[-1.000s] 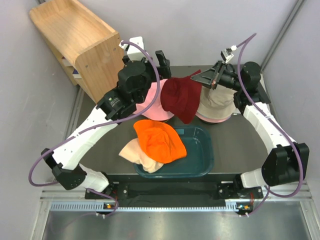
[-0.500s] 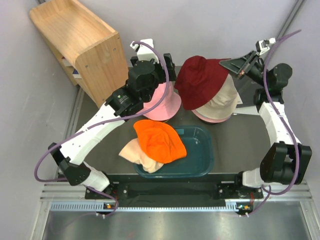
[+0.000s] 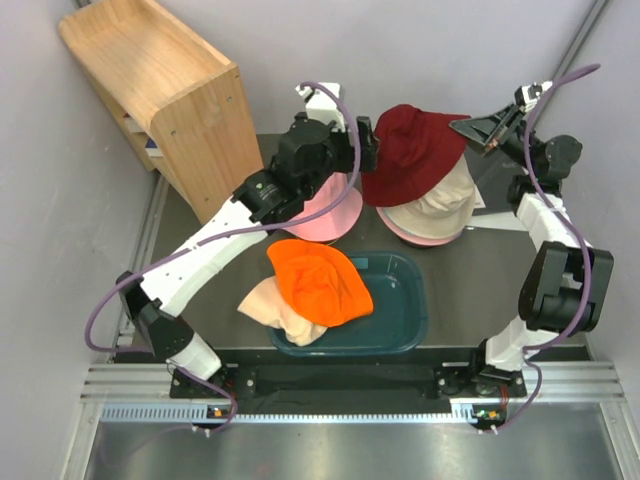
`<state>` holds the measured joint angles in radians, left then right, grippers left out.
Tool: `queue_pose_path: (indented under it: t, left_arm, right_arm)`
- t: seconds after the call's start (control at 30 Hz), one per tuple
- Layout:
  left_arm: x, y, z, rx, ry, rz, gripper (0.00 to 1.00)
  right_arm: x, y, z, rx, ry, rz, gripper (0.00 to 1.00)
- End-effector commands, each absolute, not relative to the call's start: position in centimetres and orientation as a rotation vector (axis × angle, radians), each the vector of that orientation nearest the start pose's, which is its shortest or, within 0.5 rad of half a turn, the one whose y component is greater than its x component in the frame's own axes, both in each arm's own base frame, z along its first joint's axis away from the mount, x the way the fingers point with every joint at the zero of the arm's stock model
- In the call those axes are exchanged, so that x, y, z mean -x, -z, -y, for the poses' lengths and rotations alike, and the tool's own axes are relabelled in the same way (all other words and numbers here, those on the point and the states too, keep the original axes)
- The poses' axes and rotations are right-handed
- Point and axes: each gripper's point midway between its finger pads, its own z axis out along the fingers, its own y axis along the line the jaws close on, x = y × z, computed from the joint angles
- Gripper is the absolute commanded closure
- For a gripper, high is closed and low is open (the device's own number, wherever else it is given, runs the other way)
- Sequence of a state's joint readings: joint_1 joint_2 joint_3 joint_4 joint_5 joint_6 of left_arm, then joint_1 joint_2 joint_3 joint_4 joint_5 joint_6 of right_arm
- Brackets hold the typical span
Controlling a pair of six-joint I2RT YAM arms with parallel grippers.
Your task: Stack the hats
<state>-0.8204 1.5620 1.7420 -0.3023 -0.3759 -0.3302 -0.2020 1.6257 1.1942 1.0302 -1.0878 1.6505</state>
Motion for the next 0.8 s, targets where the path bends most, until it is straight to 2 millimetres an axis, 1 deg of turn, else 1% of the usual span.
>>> queue_pose_path:
  t: [0.0, 0.07, 0.1, 0.13, 0.17, 0.2, 0.27, 0.3, 0.37, 0.4, 0.47, 0.5, 0.57, 0.6, 0.63, 0.67, 0.7, 0.77]
  left_arm:
    - [-35.6, -42.9, 37.2, -0.298, 0.803, -1.636, 0.05]
    - [-35.7, -42.9, 38.1, -0.291, 0.863, -1.628, 0.05]
    - [-36.1, -42.6, 38.3, -0.284, 0.882, -1.632, 0.05]
    - [-36.1, -42.3, 38.7, -0.292, 0.907, -1.637, 0.06]
    - [-36.3, -42.3, 38.9, -0.277, 0.929, -1.630, 0.06]
    - [-37.0, -41.8, 38.8, -0.267, 0.928, -1.640, 0.06]
    - [-37.6, -41.3, 38.9, -0.250, 0.944, -1.651, 0.08]
    - [-38.3, -41.3, 38.6, -0.234, 0.945, -1.645, 0.19]
    - [-38.3, -41.2, 39.0, -0.248, 0.977, -1.635, 0.29]
    - [-38.6, -41.4, 39.1, -0.248, 0.985, -1.620, 0.38]
    - [-38.8, -41.3, 39.4, -0.267, 0.994, -1.613, 0.53]
    - [-38.9, -41.1, 39.7, -0.280, 1.001, -1.612, 0.72]
    - [-38.8, -41.2, 40.3, -0.310, 1.020, -1.605, 0.88]
    - [-38.9, -41.6, 40.6, -0.314, 1.028, -1.598, 0.96]
    - [-38.9, -41.6, 40.7, -0.317, 1.035, -1.600, 1.00]
    - [-38.8, -41.8, 41.0, -0.329, 1.047, -1.595, 1.00]
    - [-38.7, -42.2, 41.2, -0.336, 1.054, -1.587, 1.00]
    - [-38.5, -42.4, 41.3, -0.343, 1.062, -1.587, 1.00]
  right_arm:
    - [-38.8, -42.2, -8.4, 0.007, -1.646, -1.448, 1.00]
    - [-38.6, -41.7, -8.0, -0.014, -1.636, -1.454, 1.00]
    - [-38.5, -41.0, -7.9, -0.035, -1.640, -1.468, 1.00]
    - [-38.3, -40.9, -7.9, -0.024, -1.619, -1.468, 1.00]
    - [-38.4, -40.6, -7.9, -0.047, -1.622, -1.488, 1.00]
    - [-38.4, -40.4, -8.0, -0.045, -1.615, -1.498, 1.00]
    - [-38.3, -40.3, -8.0, -0.031, -1.593, -1.505, 1.00]
    - [-38.3, -40.2, -8.0, -0.036, -1.591, -1.511, 1.00]
    - [-38.2, -40.1, -7.9, -0.042, -1.588, -1.514, 1.00]
    - [-38.3, -39.9, -7.6, -0.056, -1.587, -1.518, 1.00]
    - [-38.2, -39.7, -7.0, -0.076, -1.573, -1.519, 1.00]
    - [-38.3, -39.6, -6.7, -0.097, -1.570, -1.523, 1.00]
    - [-38.2, -39.6, -5.9, -0.141, -1.557, -1.526, 1.00]
    - [-38.3, -39.0, -5.6, -0.162, -1.551, -1.535, 1.00]
    - [-38.3, -38.8, -5.5, -0.201, -1.556, -1.551, 1.00]
    - [-38.2, -38.5, -5.3, -0.225, -1.553, -1.558, 1.00]
    - [-38.3, -37.8, -5.1, -0.248, -1.541, -1.566, 1.00]
    - [-38.2, -36.4, -4.7, -0.326, -1.537, -1.601, 1.00]
